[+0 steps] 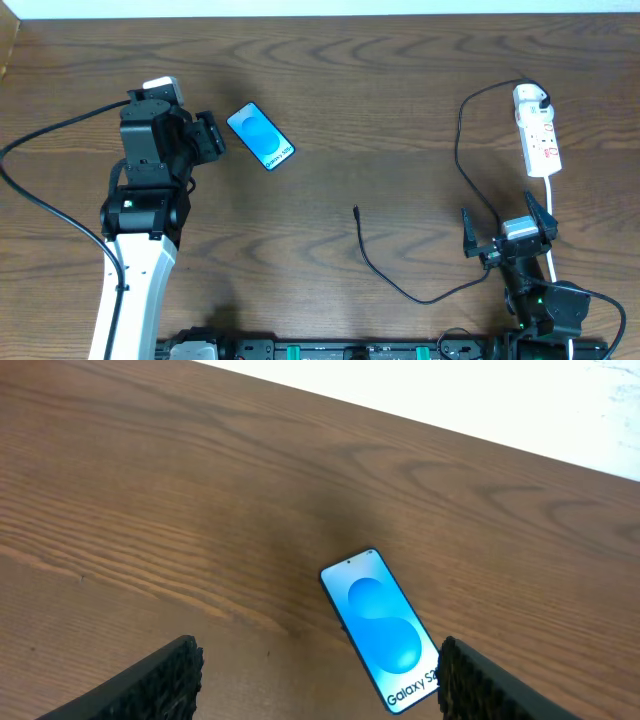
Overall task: Plug charger to phone and switch on socket
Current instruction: 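Raise the left arm and move the left gripper over the phone, then lower the open left gripper down around the phone's bottom edge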
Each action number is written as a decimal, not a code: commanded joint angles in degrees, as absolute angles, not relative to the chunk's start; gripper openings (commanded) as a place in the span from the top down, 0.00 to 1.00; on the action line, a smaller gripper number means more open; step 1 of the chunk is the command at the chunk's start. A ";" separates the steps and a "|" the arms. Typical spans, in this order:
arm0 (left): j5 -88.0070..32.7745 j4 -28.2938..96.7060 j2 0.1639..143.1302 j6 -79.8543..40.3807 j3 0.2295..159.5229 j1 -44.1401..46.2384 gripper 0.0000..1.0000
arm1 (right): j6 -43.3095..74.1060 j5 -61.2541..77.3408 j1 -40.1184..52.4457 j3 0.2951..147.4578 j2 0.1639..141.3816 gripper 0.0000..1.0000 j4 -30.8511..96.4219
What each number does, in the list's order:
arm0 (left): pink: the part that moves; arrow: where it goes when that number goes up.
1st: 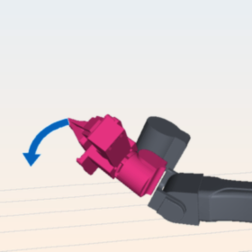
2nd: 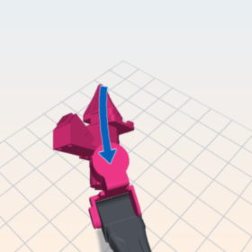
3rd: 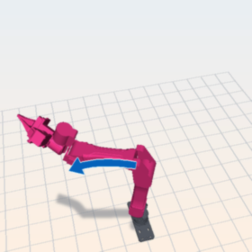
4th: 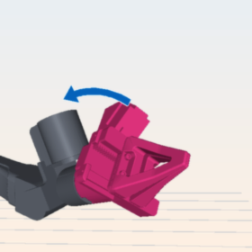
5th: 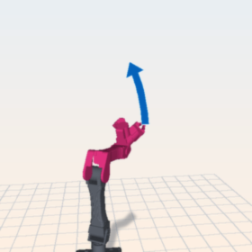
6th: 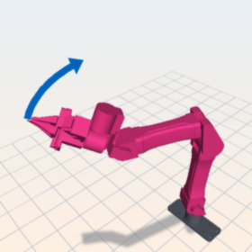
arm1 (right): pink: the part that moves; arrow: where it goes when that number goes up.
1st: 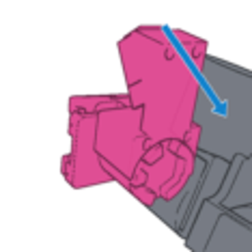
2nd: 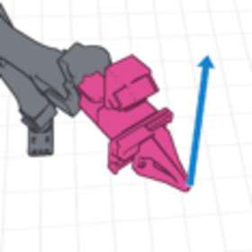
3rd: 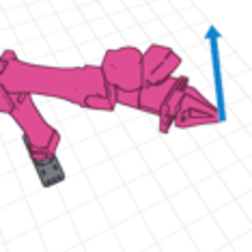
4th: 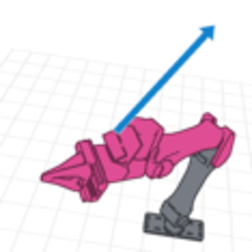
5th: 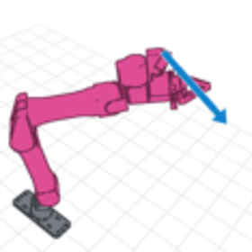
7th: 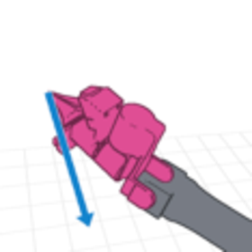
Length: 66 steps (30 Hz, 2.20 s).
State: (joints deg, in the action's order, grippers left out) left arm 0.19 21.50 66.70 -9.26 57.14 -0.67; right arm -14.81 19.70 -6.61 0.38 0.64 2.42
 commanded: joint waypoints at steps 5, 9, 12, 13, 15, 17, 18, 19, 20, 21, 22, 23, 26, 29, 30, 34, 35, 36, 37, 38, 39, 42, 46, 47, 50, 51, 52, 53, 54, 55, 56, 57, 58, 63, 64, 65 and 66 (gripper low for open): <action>0.73 24.53 67.66 -10.68 62.15 -0.56 0.25 | -15.46 19.66 -6.33 0.32 0.38 0.01 2.76; 0.73 28.95 70.72 -10.66 67.11 -0.56 0.25 | -15.46 19.66 -6.33 0.32 0.38 0.01 2.76; 0.71 32.84 74.41 -11.25 71.59 -0.56 0.25 | -15.46 19.66 -6.33 0.32 0.38 0.01 2.76; 0.73 33.74 75.50 -11.53 72.71 -0.56 0.25 | -15.46 19.66 -6.33 0.32 0.38 0.01 2.79; 0.71 35.29 77.49 -12.34 74.56 -0.54 0.25 | -15.46 19.66 -6.33 0.32 0.38 0.01 2.76; 0.71 36.51 79.11 -13.28 75.99 -0.49 0.25 | -15.46 19.66 -6.33 0.32 0.38 0.01 2.76; 0.71 37.10 79.85 -13.67 76.60 -0.38 0.25 | -15.46 19.64 -6.33 0.32 0.38 0.01 2.76; 0.73 37.60 80.44 -14.06 77.17 -0.23 0.25 | -15.46 19.66 -6.33 0.32 0.38 0.01 2.76; 0.73 38.41 81.36 -14.31 78.11 0.08 0.25 | -15.46 19.66 -6.33 0.32 0.38 0.01 2.76; 0.73 39.05 82.24 -14.31 79.00 0.49 0.25 | -15.46 19.66 -6.33 0.32 0.38 0.01 2.76; 0.78 39.40 82.78 -14.33 79.57 0.86 0.25 | -15.46 19.66 -6.33 0.32 0.38 0.01 2.76; 1.23 39.90 83.53 -14.98 80.31 1.41 0.25 | -15.46 19.64 -6.33 0.32 0.38 0.01 2.76; 3.81 40.82 85.36 -16.01 81.93 2.94 0.25 | -15.46 19.66 -6.33 0.32 0.38 0.01 2.76; 5.26 42.02 87.07 -16.86 83.57 4.40 0.25 | -15.46 19.66 -6.33 0.32 0.38 0.01 2.76; 5.67 42.46 87.79 -17.30 84.23 4.93 0.25 | -15.46 19.64 -6.33 0.32 0.38 0.01 2.76; 5.69 44.07 90.56 -19.49 86.43 5.74 0.25 | -15.46 19.64 -6.33 0.32 0.38 0.01 2.76; 5.69 44.66 91.20 -20.08 87.07 5.85 0.25 | -15.46 19.66 -6.33 0.32 0.38 0.01 2.76; 5.65 45.28 91.85 -20.47 87.79 5.87 0.25 | -15.46 19.66 -6.33 0.32 0.38 0.01 2.76; 5.65 45.89 92.62 -20.75 88.60 5.91 0.25 | -15.46 19.66 -6.33 0.32 0.38 0.01 2.79; 5.65 46.44 93.45 -20.97 89.49 6.00 0.25 | -15.46 19.66 -6.33 0.32 0.38 0.01 2.76; 5.72 46.81 94.08 -21.28 90.08 6.13 0.25 | -15.46 19.66 -6.33 0.32 0.38 0.01 2.79; 6.09 47.99 95.81 -22.22 92.01 6.48 0.25 | -15.46 19.66 -6.33 0.32 0.38 0.01 2.76; 7.01 48.90 97.80 -23.55 93.80 7.44 0.25 | -15.46 19.66 -6.33 0.32 0.38 0.01 2.76; 7.16 49.12 98.13 -24.25 94.04 7.55 0.25 | -15.46 19.66 -6.33 0.32 0.38 0.01 2.76; 7.16 49.65 99.48 -26.35 94.67 7.75 0.25 | -15.46 19.66 -6.33 0.32 0.38 0.01 2.79; 7.16 49.76 99.77 -26.83 94.80 7.75 0.25 | -15.46 19.66 -6.33 0.32 0.38 0.01 2.76; 7.16 49.95 100.18 -27.40 94.98 7.75 0.25 | -15.46 19.66 -6.33 0.32 0.38 0.01 2.79; 7.14 50.19 100.62 -27.88 95.26 7.75 0.25 | -15.46 19.66 -6.33 0.32 0.38 0.01 2.76; 7.14 50.54 101.27 -28.23 95.72 7.75 0.25 | -15.46 19.66 -6.33 0.32 0.38 0.01 2.76; 7.11 50.74 101.67 -28.45 96.01 7.77 0.25 | -15.46 19.66 -6.33 0.32 0.38 0.01 2.76; 7.14 51.00 102.24 -28.67 96.38 7.81 0.25 | -15.46 19.64 -6.33 0.32 0.38 0.01 2.76; 7.11 51.29 102.69 -29.10 96.66 7.81 0.25 | -15.46 19.66 -6.33 0.32 0.38 0.01 2.76; 7.14 51.40 103.07 -29.50 96.68 7.81 0.25 | -15.46 19.66 -6.33 0.32 0.38 0.01 2.76; 7.11 52.25 104.81 -31.20 96.73 7.81 0.25 | -15.46 19.66 -6.33 0.32 0.38 0.01 2.76; 6.90 52.47 105.14 -31.16 96.73 7.81 0.25 | -15.46 19.66 -6.33 0.32 0.38 0.01 2.76; 6.92 52.69 105.34 -31.11 96.73 7.81 0.25 | -15.46 19.66 -6.33 0.32 0.38 0.01 2.76; 6.90 52.84 105.56 -30.63 96.73 7.81 0.25 | -15.46 19.66 -6.33 0.32 0.38 0.01 2.76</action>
State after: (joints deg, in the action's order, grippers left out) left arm 6.35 52.29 104.25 -30.09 94.96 7.73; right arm -14.81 19.70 -6.61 0.38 0.62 2.42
